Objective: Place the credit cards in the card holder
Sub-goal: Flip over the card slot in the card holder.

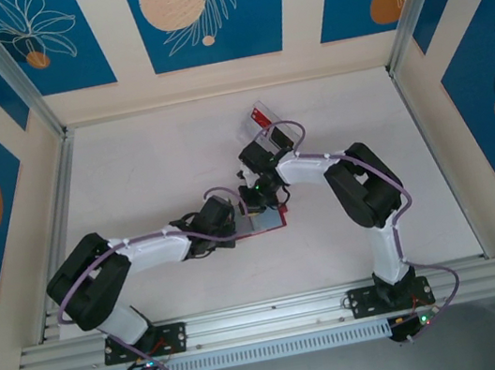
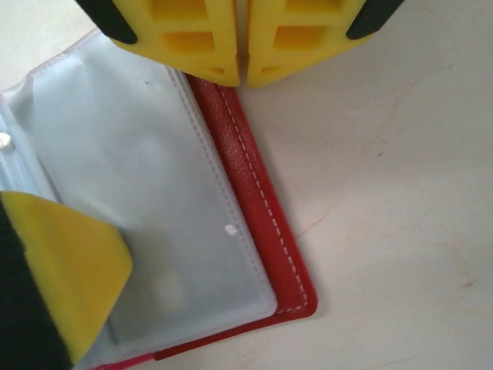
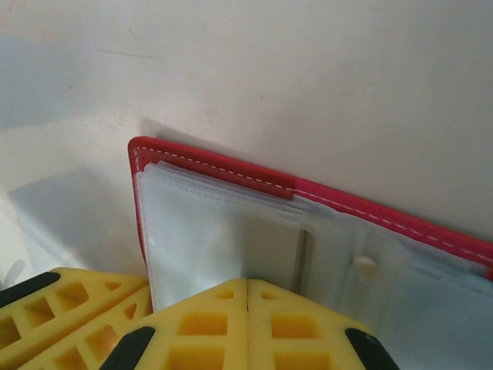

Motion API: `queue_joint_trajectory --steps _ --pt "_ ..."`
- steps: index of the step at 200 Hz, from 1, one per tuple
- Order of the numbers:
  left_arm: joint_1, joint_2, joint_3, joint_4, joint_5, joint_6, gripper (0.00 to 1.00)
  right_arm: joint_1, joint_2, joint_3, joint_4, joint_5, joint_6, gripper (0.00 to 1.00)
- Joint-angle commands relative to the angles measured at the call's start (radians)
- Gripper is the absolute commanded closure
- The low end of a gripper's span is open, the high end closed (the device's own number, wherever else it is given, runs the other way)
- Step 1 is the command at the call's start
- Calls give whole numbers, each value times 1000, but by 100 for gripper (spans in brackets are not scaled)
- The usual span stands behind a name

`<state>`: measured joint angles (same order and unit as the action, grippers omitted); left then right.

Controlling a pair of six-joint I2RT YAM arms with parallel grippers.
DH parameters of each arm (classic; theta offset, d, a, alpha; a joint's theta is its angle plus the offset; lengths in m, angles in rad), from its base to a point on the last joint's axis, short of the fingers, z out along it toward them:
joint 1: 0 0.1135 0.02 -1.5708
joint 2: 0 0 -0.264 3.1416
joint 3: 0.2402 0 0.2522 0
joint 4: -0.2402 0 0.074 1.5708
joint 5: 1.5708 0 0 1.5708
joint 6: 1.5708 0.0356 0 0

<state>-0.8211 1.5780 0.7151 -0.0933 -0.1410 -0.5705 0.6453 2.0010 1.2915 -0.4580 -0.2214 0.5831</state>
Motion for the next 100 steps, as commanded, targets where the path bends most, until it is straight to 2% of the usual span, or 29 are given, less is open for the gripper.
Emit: queue_joint_trajectory --steps 1,64,100 --pt "-32 17 1 44 91 -11 89 16 39 5 -6 -47 14 100" --pt "6 -139 3 -123 4 -33 81 13 49 -1 -4 -44 17 100" --pt "35 -224 6 -163 22 -30 77 11 39 -13 -4 -42 17 100"
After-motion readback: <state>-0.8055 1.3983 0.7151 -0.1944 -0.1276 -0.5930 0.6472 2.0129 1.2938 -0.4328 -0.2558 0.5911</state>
